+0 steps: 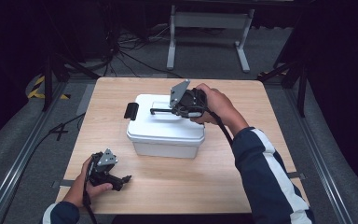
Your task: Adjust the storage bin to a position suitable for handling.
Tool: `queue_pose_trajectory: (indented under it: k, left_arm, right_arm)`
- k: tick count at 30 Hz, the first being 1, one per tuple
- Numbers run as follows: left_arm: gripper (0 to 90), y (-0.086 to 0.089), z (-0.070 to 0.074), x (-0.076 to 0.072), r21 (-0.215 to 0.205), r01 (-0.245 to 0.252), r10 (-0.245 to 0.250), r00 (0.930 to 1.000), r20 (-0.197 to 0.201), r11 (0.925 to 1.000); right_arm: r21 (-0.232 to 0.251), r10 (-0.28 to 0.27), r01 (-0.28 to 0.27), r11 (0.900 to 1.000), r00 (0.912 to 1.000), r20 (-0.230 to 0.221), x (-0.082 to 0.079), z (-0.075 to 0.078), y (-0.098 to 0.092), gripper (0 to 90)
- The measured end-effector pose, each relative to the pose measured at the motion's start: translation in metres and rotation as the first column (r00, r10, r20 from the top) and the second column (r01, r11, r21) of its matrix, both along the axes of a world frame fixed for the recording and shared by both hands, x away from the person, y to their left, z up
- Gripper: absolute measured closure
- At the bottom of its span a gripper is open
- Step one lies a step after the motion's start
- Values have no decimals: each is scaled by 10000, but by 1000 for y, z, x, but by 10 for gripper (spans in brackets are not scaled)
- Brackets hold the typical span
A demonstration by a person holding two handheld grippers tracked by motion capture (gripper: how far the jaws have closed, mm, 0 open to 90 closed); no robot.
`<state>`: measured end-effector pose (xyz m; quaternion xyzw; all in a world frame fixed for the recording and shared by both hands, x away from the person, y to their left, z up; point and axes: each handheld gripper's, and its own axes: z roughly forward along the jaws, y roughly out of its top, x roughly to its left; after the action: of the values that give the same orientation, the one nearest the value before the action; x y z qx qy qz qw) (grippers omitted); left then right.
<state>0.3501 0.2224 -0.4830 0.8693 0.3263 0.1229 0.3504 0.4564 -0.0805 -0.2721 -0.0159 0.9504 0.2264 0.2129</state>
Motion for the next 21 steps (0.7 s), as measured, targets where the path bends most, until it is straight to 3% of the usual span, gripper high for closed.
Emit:
queue_pose_trajectory:
  k: [21]
  left_arm:
    - [2,0,1,0,48,72,-71,10000,-53,10000]
  right_arm:
    - [557,-116,91,9984,9989,446,-6,19,-16,850]
